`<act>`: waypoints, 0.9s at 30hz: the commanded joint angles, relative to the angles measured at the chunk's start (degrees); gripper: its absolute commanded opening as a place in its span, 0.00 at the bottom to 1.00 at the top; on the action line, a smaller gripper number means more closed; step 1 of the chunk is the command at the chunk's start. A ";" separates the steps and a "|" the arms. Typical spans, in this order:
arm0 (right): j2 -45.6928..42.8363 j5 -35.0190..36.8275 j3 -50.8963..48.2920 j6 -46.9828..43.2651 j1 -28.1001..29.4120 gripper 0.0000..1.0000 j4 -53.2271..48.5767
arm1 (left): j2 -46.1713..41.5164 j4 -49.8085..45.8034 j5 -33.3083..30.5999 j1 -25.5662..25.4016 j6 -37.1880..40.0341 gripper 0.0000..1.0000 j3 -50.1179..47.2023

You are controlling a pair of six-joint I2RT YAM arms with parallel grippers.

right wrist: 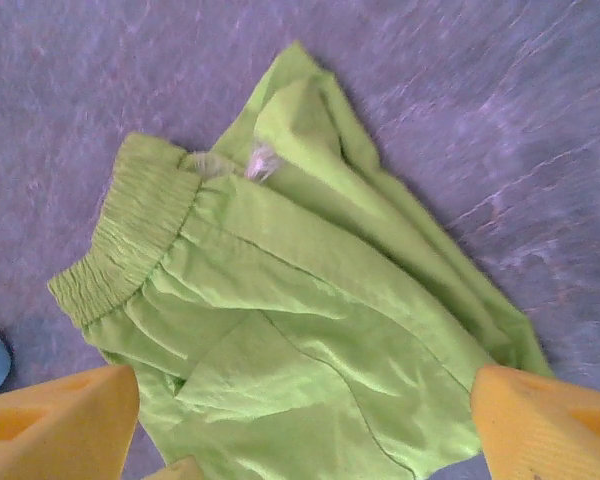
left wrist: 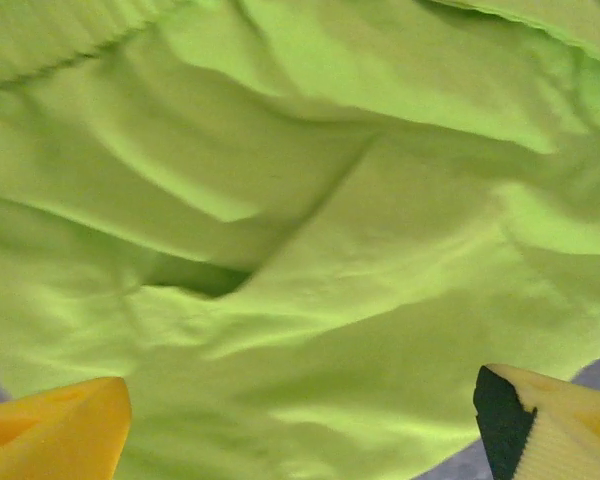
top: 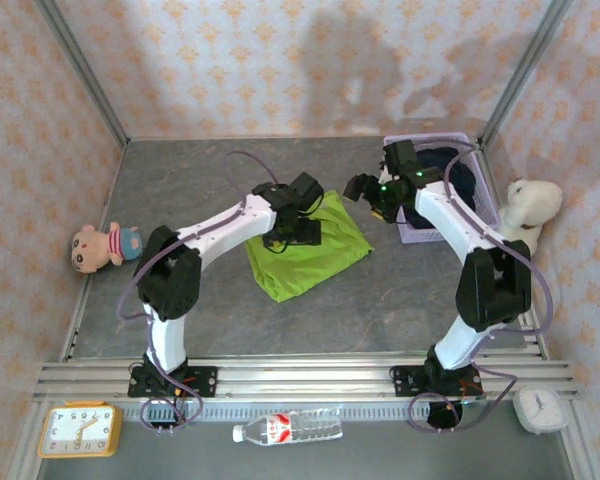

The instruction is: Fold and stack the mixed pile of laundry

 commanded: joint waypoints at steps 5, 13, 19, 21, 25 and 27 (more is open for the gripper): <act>-3.28 9.09 -0.49 -1.11 -1.37 0.99 -5.22 | 11.16 -2.02 0.15 -3.19 -8.98 0.91 3.57; -3.01 9.29 -0.57 -1.56 -1.45 0.99 -6.42 | 17.98 -9.83 -4.72 4.66 5.43 0.91 5.54; -2.34 10.92 -0.36 -1.37 -1.60 0.99 -7.17 | 16.70 -15.18 -9.09 17.64 19.93 0.90 6.34; -1.50 11.31 0.19 -1.32 -1.62 1.00 -7.62 | 16.58 -16.30 -11.60 21.64 23.48 0.90 8.11; 0.62 10.83 2.23 -1.28 -1.71 1.00 -8.57 | 18.65 -19.26 -18.66 28.14 27.95 0.90 14.19; 1.86 10.35 3.50 -1.28 -1.71 1.00 -9.18 | 20.07 -19.91 -19.82 31.80 28.15 0.90 17.82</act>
